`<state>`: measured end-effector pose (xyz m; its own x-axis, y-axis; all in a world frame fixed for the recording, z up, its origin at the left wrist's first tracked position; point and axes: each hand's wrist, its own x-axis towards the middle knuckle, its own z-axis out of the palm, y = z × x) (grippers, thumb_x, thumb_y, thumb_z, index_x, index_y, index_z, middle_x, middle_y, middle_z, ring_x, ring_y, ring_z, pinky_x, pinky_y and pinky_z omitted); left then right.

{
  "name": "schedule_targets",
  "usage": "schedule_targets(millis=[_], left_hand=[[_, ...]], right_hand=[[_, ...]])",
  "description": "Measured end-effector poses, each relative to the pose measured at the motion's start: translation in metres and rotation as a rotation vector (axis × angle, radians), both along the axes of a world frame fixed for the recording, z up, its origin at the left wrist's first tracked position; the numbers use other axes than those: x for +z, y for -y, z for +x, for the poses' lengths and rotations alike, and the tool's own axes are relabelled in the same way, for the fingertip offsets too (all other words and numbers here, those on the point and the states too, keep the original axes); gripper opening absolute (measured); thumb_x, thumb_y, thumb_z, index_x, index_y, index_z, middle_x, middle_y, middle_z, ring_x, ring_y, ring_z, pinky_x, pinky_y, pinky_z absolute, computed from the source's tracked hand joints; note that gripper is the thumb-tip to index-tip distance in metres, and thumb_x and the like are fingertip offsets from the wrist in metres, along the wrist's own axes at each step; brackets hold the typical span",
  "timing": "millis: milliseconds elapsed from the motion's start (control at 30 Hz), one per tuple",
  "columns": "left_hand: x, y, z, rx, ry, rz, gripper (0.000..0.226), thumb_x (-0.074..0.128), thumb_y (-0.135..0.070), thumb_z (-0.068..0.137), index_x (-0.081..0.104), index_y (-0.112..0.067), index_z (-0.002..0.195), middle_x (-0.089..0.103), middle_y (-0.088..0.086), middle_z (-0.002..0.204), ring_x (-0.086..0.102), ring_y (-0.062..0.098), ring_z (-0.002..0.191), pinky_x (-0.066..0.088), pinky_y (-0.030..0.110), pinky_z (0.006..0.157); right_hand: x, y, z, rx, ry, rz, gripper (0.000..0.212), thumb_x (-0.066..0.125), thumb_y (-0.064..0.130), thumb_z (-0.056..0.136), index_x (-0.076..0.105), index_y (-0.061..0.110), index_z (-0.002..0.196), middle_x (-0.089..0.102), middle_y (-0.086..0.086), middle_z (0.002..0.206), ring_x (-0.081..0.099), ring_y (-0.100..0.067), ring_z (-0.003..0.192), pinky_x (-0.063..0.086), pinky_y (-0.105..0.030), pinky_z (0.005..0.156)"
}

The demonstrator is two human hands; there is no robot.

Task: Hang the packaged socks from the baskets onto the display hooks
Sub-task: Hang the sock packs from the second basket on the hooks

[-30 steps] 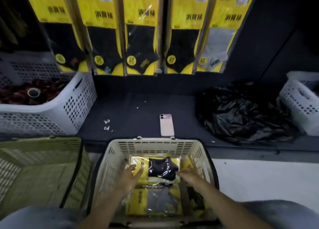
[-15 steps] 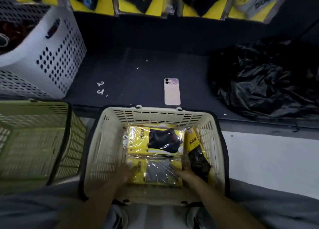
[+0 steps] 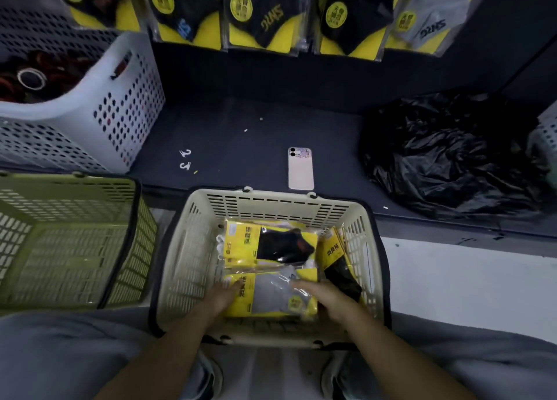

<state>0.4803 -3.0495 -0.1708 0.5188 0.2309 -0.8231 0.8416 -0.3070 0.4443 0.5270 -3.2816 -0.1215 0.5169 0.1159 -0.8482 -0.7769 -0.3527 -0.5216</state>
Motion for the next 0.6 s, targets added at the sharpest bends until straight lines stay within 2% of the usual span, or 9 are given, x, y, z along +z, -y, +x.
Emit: schedule_targets(millis=[67, 167, 233, 300, 367, 400, 467, 533, 600], left_hand=[[0.020, 0.006, 0.003, 0.089, 0.033, -0.033, 0.063, 0.052, -0.044, 0.094, 0.042, -0.002, 0.139, 0.042, 0.019, 0.145, 0.043, 0.033, 0.131, 0.036, 0.039, 0.108], [0.061, 0.018, 0.012, 0.263, 0.170, -0.078, 0.064, 0.063, -0.035, 0.090, 0.041, -0.001, 0.140, 0.047, 0.017, 0.141, 0.048, 0.032, 0.127, 0.041, 0.042, 0.104], [0.095, 0.022, 0.020, 0.315, 0.360, -0.055, 0.067, 0.069, -0.027, 0.086, 0.039, -0.003, 0.140, 0.048, 0.013, 0.139, 0.051, 0.028, 0.123, 0.045, 0.037, 0.098], [0.135, 0.023, 0.029, 0.400, 0.580, -0.042, 0.073, 0.075, -0.025, 0.080, 0.037, -0.004, 0.140, 0.045, 0.006, 0.140, 0.050, 0.019, 0.120, 0.042, 0.029, 0.097], [0.176, 0.025, 0.042, 0.525, 0.669, -0.051, 0.094, 0.077, -0.036, 0.074, 0.024, -0.005, 0.146, 0.039, 0.003, 0.142, 0.044, 0.018, 0.127, 0.033, 0.030, 0.107], [0.198, 0.029, 0.049, 0.576, 0.638, -0.112, 0.099, 0.076, -0.043, 0.074, 0.020, -0.007, 0.148, 0.041, 0.005, 0.142, 0.044, 0.022, 0.129, 0.034, 0.034, 0.108], [0.238, 0.042, 0.062, 0.603, 0.604, -0.485, 0.084, 0.068, -0.048, 0.079, 0.031, -0.012, 0.145, 0.051, 0.005, 0.138, 0.052, 0.022, 0.122, 0.043, 0.037, 0.101], [0.270, 0.061, 0.074, 0.558, 0.683, -0.840, 0.058, 0.062, -0.043, 0.082, 0.051, -0.016, 0.132, 0.070, 0.000, 0.115, 0.065, 0.014, 0.101, 0.053, 0.029, 0.083], [0.291, 0.076, 0.084, 0.534, 0.815, -0.939, 0.040, 0.056, -0.036, 0.090, 0.057, -0.016, 0.124, 0.073, 0.000, 0.107, 0.069, 0.015, 0.096, 0.054, 0.030, 0.080]], right_hand=[[0.029, 0.000, 0.008, 0.014, 0.078, 0.025, 0.040, 0.073, 0.025, 0.083, 0.064, 0.013, 0.120, 0.065, 0.002, 0.114, 0.061, -0.009, 0.097, 0.043, -0.014, 0.054], [0.079, 0.004, 0.020, 0.026, 0.172, 0.032, 0.023, 0.074, 0.030, 0.080, 0.067, 0.026, 0.102, 0.062, 0.016, 0.093, 0.058, -0.006, 0.092, 0.038, -0.015, 0.062], [0.109, 0.009, 0.031, -0.012, 0.267, 0.071, 0.022, 0.074, 0.030, 0.080, 0.068, 0.026, 0.100, 0.065, 0.013, 0.100, 0.061, -0.001, 0.090, 0.041, -0.015, 0.064], [0.140, 0.013, 0.039, -0.112, 0.356, 0.124, 0.020, 0.077, 0.032, 0.076, 0.071, 0.027, 0.095, 0.068, 0.014, 0.101, 0.061, 0.002, 0.086, 0.046, -0.019, 0.067], [0.169, 0.013, 0.045, -0.261, 0.438, 0.227, 0.035, 0.080, 0.034, 0.069, 0.073, 0.022, 0.101, 0.071, 0.004, 0.107, 0.066, -0.013, 0.098, 0.052, -0.033, 0.085], [0.183, 0.011, 0.047, -0.326, 0.468, 0.291, 0.047, 0.080, 0.036, 0.067, 0.071, 0.017, 0.109, 0.070, -0.002, 0.112, 0.065, -0.021, 0.105, 0.050, -0.040, 0.095], [0.207, 0.005, 0.050, -0.382, 0.532, 0.435, 0.056, 0.077, 0.038, 0.067, 0.068, 0.014, 0.117, 0.068, -0.007, 0.119, 0.062, -0.027, 0.113, 0.044, -0.045, 0.104], [0.228, -0.003, 0.050, -0.387, 0.583, 0.554, 0.052, 0.075, 0.039, 0.070, 0.068, 0.017, 0.117, 0.069, -0.006, 0.119, 0.064, -0.028, 0.110, 0.050, -0.045, 0.094], [0.244, -0.012, 0.047, -0.383, 0.613, 0.619, 0.050, 0.075, 0.041, 0.070, 0.069, 0.020, 0.115, 0.072, -0.006, 0.113, 0.070, -0.026, 0.097, 0.056, -0.037, 0.071]])
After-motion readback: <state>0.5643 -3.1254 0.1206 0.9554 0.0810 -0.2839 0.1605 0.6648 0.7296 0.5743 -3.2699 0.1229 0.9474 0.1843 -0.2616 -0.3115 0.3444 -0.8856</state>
